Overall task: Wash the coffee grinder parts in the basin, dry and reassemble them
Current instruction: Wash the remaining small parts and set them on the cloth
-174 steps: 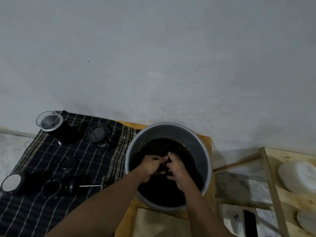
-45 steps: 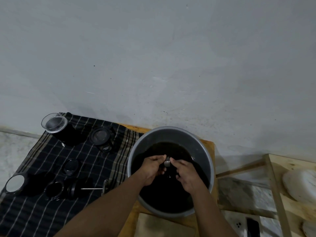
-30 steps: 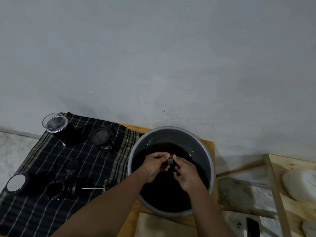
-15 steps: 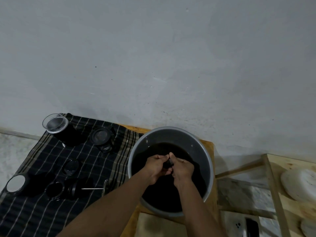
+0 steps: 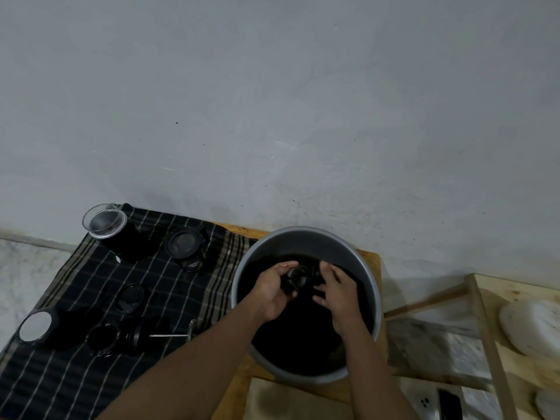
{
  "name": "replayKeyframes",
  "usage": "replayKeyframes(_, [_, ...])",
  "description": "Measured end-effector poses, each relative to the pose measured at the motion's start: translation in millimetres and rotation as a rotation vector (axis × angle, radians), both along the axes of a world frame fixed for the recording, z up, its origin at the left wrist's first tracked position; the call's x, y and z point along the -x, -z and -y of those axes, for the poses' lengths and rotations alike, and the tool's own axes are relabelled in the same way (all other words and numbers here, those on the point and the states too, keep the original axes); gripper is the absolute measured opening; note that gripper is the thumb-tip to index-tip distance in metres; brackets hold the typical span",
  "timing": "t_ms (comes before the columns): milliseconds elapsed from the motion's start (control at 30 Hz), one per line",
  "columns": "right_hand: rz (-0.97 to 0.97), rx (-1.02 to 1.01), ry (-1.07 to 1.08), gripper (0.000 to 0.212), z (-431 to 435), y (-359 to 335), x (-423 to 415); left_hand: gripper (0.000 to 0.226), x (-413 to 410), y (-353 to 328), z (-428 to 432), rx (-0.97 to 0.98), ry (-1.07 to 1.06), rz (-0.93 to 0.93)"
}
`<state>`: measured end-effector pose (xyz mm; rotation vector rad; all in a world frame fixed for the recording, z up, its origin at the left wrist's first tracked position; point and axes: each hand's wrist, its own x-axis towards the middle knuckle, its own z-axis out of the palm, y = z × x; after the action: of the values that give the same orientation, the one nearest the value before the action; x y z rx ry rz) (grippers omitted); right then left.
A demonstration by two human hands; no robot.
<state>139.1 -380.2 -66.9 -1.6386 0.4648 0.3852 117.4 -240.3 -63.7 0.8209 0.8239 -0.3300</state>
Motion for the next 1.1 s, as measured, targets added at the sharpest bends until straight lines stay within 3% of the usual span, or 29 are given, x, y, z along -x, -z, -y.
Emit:
replayKeyframes(100, [0.062,-0.059,-0.104,0.027,4,-5,-1,0.034,1,0,-3,0.063,0.008,-0.018])
replayKeyframes(300, [0.128,-0.107,-0.104,0.026,0,-14,-2,0.033,2,-4,-5,0.085,0.027,-0.035])
replayKeyframes(667, [0.116,-0.019,-0.391,0.028,1,-23,7,0.033,10,-4,-5,0.078,0.034,-0.024])
replayKeyframes(833, [0.311,0.154,-0.26,0.025,-4,-13,12,0.019,11,-4,-8,0.045,-0.034,0.01])
replayKeyframes(933, [0.327,0.147,-0.189,0.009,-12,-13,19,0.023,12,-6,-10,-0.001,-0.025,0.014])
replayKeyframes(1100, [0.239,0.146,-0.201,0.036,-26,-21,32,0.031,19,-13,-9,-0.019,0.028,0.081])
